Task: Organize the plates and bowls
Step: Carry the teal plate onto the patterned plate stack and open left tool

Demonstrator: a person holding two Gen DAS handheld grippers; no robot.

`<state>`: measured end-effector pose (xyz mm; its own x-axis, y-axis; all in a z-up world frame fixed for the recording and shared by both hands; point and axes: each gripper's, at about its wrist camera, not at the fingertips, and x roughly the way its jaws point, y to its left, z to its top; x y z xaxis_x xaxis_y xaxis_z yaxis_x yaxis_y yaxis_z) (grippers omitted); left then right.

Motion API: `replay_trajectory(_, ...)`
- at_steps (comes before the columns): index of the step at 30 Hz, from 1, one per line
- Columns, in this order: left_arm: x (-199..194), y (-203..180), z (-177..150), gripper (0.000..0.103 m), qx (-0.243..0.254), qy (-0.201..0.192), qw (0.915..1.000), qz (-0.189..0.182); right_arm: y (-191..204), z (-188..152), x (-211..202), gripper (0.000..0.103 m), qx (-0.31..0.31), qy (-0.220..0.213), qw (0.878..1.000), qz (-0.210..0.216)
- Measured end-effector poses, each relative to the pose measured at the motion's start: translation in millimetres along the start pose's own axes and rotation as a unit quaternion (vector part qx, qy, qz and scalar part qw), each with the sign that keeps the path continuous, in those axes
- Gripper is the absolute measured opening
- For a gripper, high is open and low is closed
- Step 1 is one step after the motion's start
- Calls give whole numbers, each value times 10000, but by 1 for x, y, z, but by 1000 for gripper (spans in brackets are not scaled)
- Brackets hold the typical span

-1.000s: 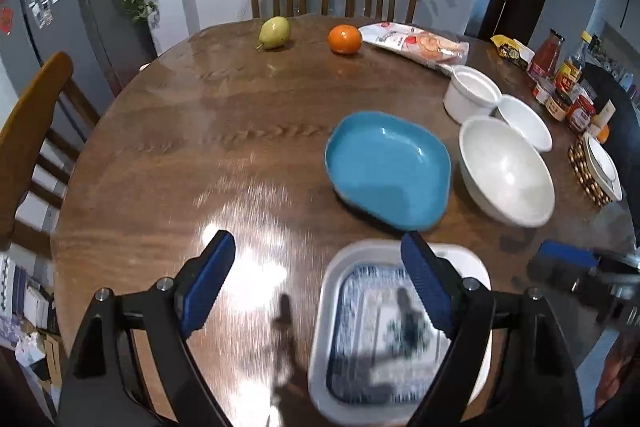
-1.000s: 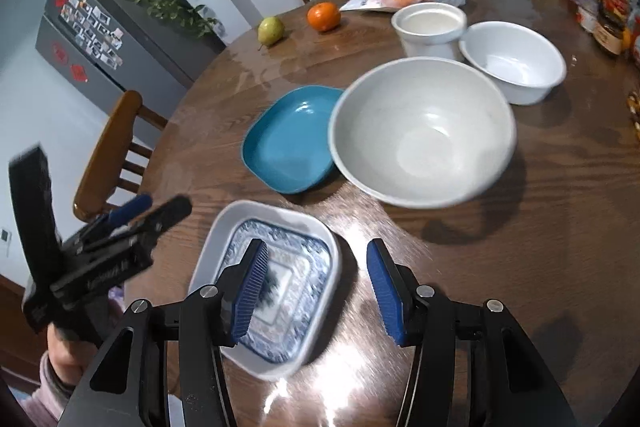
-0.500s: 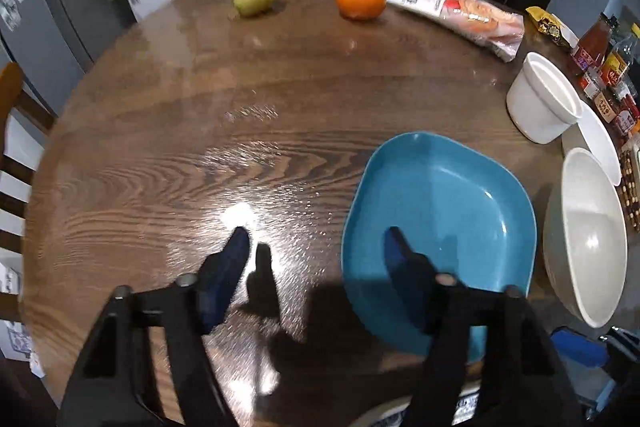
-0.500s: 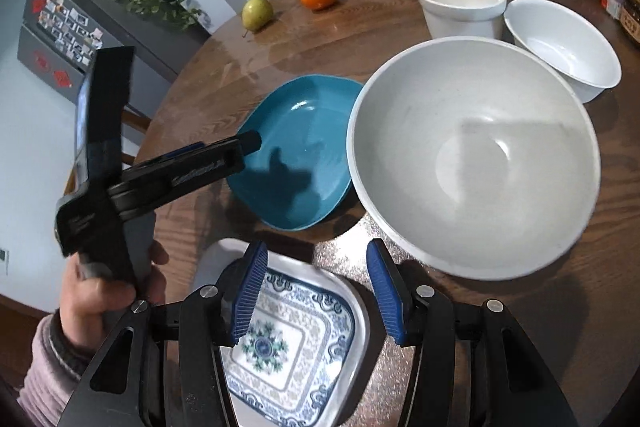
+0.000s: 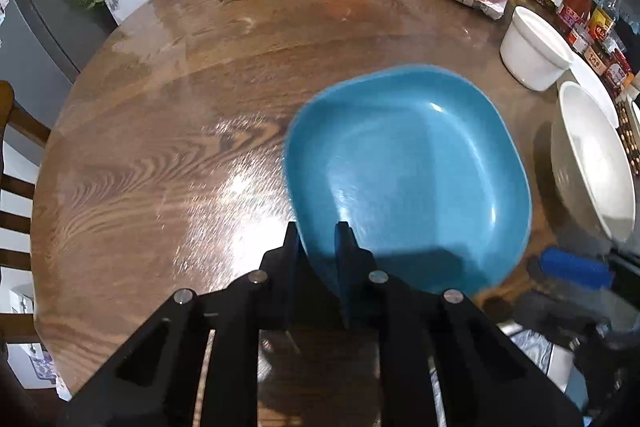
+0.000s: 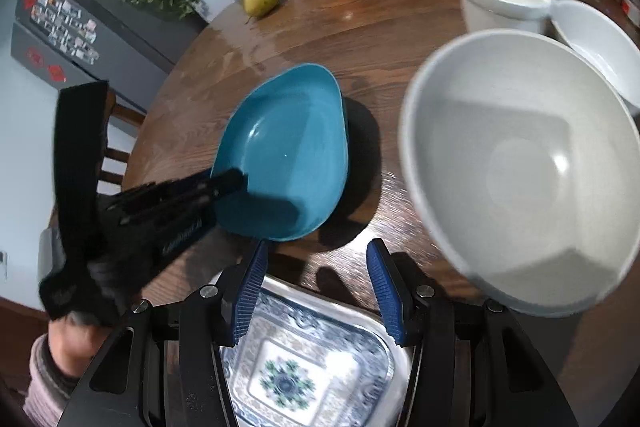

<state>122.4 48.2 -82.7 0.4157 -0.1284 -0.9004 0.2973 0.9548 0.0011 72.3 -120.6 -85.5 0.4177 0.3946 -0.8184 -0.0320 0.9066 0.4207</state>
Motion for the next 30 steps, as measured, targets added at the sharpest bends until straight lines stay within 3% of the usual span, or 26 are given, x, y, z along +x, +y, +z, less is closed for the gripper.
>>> replay_trajectory(6,1,20,-4,15,-224,30,9997,-44,19,22,17,52,-47,-197,9998,-93)
replay_trajectory(10,2,27,-3,15,-299,47,9995,-113,28,37,31,52,-165,-263,9987,-408)
replay_trajectory(15,4,31,2,13,-376,41,9992,-124,25,39,39,19,-88,-130,9987,-493)
replay_trajectory(23,-2,38,-3,12,-665,-124,9974,-261,28,44,35,13,-147,-219,9989,-386)
replay_trajectory(30,-50,32,-8,11,-643,-710,9953,-132,36,44,6,12,-237,-484,9985,-79)
